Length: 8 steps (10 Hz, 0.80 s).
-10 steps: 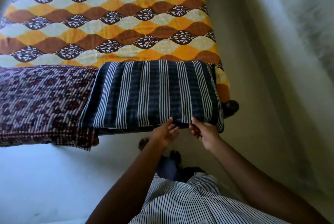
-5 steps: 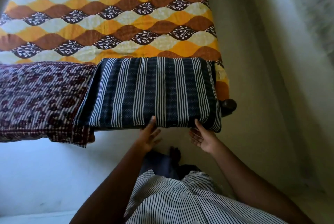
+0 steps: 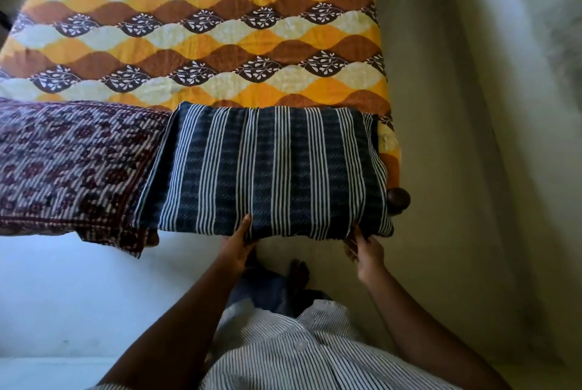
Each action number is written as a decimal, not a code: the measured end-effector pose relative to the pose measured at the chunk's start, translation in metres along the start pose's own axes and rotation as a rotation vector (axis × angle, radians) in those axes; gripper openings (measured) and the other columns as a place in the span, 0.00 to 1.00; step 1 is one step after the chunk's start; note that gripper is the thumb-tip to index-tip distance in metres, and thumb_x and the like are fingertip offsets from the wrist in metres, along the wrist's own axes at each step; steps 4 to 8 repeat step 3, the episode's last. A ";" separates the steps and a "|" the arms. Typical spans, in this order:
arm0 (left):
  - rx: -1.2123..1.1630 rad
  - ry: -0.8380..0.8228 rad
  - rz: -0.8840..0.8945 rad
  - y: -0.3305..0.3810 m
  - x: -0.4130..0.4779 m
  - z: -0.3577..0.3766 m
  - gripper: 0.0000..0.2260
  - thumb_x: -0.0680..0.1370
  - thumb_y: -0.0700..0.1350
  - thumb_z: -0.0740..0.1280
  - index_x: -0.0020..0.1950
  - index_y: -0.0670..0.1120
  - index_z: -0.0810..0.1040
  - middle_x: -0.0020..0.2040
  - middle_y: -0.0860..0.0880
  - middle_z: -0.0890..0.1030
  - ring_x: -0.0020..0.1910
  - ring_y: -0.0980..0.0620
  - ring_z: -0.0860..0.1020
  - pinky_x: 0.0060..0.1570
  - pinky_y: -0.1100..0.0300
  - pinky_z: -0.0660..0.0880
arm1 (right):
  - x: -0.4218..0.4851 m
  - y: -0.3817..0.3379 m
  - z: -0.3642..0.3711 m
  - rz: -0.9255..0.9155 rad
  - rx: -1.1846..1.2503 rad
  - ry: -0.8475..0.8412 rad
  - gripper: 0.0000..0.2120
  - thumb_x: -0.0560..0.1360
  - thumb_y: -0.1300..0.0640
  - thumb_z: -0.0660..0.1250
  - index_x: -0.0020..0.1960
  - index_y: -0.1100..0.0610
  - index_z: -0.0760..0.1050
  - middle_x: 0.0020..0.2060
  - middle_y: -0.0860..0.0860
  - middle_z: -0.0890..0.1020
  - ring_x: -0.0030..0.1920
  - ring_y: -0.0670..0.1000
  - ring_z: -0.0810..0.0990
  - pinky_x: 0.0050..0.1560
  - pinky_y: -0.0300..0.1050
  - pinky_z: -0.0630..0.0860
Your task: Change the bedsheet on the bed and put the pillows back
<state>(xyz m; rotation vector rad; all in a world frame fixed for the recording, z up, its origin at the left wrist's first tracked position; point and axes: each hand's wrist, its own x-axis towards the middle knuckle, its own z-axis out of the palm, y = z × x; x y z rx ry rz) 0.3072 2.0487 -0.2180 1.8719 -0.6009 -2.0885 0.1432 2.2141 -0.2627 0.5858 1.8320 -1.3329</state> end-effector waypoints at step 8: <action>0.192 -0.052 -0.044 0.003 -0.005 -0.037 0.18 0.79 0.46 0.62 0.67 0.41 0.69 0.64 0.41 0.74 0.58 0.44 0.75 0.51 0.51 0.74 | -0.040 0.023 0.016 0.088 -0.154 -0.283 0.08 0.79 0.58 0.61 0.47 0.59 0.78 0.37 0.53 0.81 0.38 0.50 0.77 0.41 0.44 0.72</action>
